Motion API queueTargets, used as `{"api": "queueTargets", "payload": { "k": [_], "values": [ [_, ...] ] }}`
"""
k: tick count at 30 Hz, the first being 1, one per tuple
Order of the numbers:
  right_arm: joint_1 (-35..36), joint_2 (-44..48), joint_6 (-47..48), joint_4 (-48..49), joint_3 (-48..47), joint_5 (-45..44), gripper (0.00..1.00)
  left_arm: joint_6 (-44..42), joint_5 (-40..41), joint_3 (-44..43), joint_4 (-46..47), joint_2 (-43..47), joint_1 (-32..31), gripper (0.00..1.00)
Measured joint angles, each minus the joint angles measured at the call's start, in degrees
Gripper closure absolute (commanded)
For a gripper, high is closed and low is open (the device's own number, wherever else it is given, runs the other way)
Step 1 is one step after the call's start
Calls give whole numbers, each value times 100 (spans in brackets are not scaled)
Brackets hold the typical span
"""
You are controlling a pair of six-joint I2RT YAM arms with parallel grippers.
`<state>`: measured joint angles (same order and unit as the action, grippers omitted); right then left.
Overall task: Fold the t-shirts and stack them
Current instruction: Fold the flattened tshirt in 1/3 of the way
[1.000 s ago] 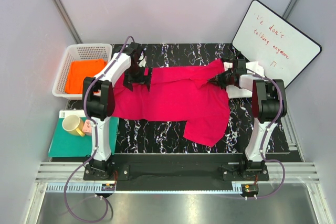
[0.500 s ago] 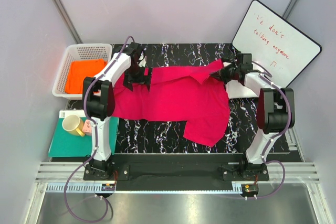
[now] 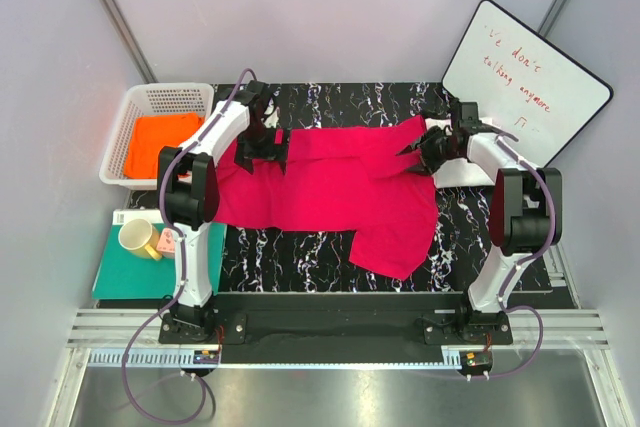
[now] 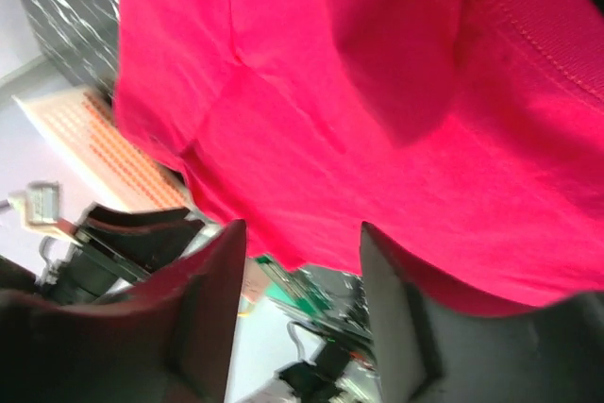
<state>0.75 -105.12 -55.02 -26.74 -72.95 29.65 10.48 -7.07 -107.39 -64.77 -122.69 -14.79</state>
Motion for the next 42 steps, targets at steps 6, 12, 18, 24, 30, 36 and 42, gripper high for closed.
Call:
{"api": "queueTargets", "payload": {
  "k": [6,12,18,24,30,36,42],
  "values": [
    [0,-4,745,-715,-555,-201,21,0,0,0,0,0,0,1],
    [0,-4,1296,-1215,-942,-575,29,0,0,0,-2,0,0,1],
    [0,-42,1556,-1469,-903,-645,63,0,0,-2,-2,0,0,1],
    [0,-243,1633,-1510,-704,-824,89,0,0,-2,-2,0,0,1],
    [0,-514,1646,-1482,-588,-874,93,-4,4,-2,-2,0,0,1],
    [9,-979,1663,-1346,-610,-1060,94,-4,4,-2,-2,-2,0,1],
    [35,-1403,1633,-1329,-992,-1119,95,-7,4,-2,-4,-2,-2,1]
  ]
}}
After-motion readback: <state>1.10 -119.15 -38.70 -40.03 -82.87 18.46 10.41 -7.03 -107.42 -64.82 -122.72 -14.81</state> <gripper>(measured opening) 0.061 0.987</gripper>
